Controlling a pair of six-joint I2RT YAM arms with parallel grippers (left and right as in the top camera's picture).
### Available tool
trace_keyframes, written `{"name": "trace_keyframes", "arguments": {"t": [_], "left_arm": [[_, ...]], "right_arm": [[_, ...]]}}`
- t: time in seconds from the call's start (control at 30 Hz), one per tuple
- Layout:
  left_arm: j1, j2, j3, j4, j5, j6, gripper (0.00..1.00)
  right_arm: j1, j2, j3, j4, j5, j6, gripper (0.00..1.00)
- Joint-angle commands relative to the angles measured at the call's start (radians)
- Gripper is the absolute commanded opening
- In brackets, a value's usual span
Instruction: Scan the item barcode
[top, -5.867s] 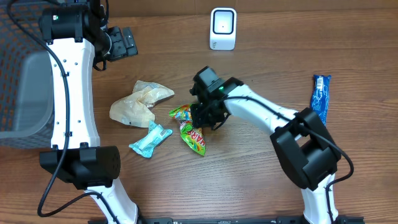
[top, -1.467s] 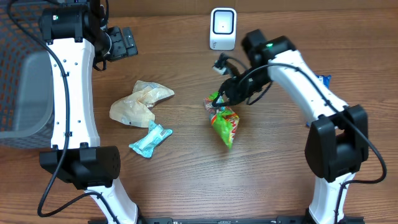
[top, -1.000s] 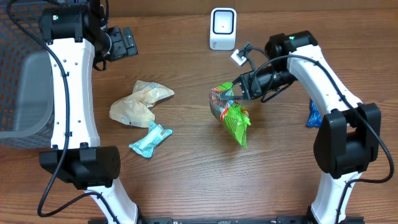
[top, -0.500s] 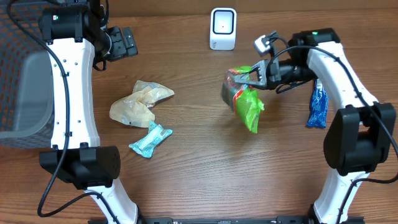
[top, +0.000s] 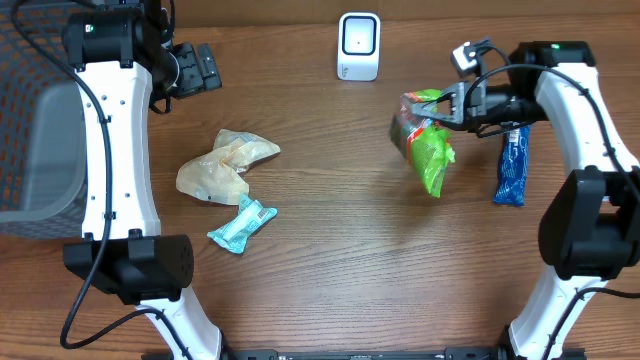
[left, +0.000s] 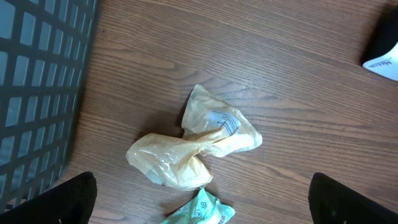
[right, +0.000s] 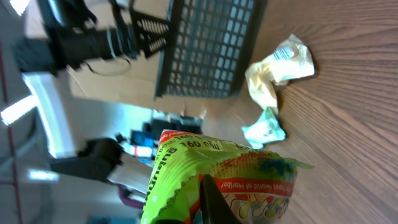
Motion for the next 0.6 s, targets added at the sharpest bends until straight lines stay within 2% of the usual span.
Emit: {"name": "trace_keyframes", "arguments": {"t": [0.0,0.23,0.33,0.43,0.57], "left_arm": [[-0.002,-0.003,-0.005,0.002,-0.006,0.009,1.00],[-0.002,-0.003,-0.005,0.001,-0.006,0.009,1.00],[-0.002,-0.003,-0.005,0.002,-0.005,0.009,1.00],[-0.002,-0.003,-0.005,0.002,-0.006,0.009,1.00],[-0.002,-0.003,-0.005,0.002,-0.006,0.009,1.00]], "right_arm": [[0.096,-0.029,-0.042,0.063,0.010,0.021,0.04],[0.264,0.025,-0.185,0.444,0.004,0.272,0.04],[0.301,0.041,-0.217,0.587,0.055,0.374,0.10],[0.311,0.041,-0.227,0.653,0.174,0.458,0.16],[0.300,0.048,-0.229,0.664,0.300,0.494,0.17]]}}
